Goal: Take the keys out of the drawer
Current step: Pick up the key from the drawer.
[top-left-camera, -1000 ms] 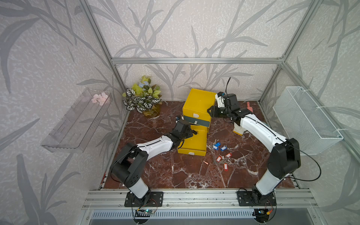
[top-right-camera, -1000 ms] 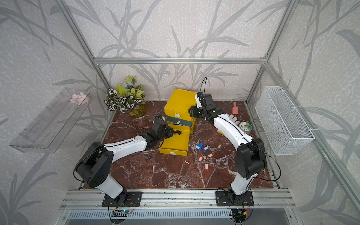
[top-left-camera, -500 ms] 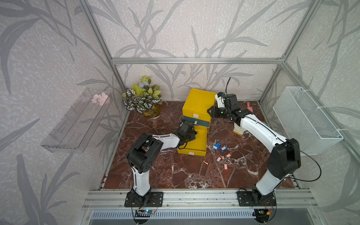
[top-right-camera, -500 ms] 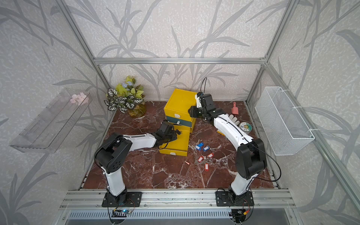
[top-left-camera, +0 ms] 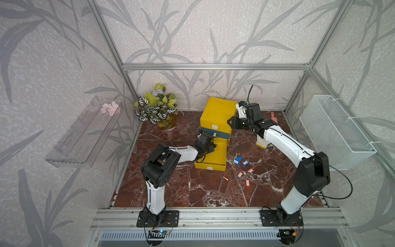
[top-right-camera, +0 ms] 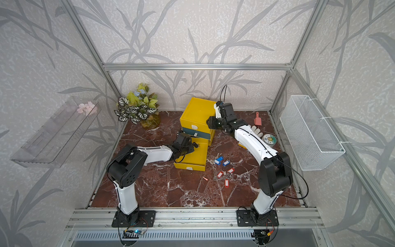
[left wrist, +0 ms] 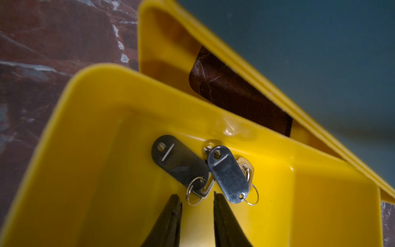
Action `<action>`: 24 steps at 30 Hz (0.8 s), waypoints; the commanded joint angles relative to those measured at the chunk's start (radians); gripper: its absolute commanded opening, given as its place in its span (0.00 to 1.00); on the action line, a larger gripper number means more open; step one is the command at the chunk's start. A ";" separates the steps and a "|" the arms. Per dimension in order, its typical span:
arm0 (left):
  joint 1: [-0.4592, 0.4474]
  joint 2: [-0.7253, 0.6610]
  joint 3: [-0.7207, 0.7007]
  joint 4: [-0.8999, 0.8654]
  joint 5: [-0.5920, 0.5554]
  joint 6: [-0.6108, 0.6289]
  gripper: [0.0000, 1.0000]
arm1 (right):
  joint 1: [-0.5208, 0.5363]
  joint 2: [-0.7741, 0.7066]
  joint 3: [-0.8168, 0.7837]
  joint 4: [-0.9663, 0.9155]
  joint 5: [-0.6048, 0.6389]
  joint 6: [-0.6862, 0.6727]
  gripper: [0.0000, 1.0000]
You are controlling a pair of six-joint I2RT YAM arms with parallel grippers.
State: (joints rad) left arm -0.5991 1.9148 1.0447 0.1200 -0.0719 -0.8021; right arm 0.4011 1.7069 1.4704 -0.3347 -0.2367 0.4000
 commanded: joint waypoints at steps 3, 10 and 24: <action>0.012 0.022 0.002 0.000 -0.007 0.017 0.31 | 0.030 0.024 -0.030 -0.118 -0.061 -0.021 0.43; 0.014 0.055 0.028 0.020 0.029 0.010 0.25 | 0.029 0.030 -0.027 -0.124 -0.062 -0.022 0.43; 0.019 0.030 0.023 0.001 0.004 0.054 0.03 | 0.030 0.032 -0.022 -0.122 -0.062 -0.020 0.43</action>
State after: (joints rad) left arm -0.5846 1.9476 1.0634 0.1490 -0.0582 -0.7769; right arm 0.4011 1.7069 1.4704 -0.3347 -0.2375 0.4004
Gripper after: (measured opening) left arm 0.047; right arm 0.433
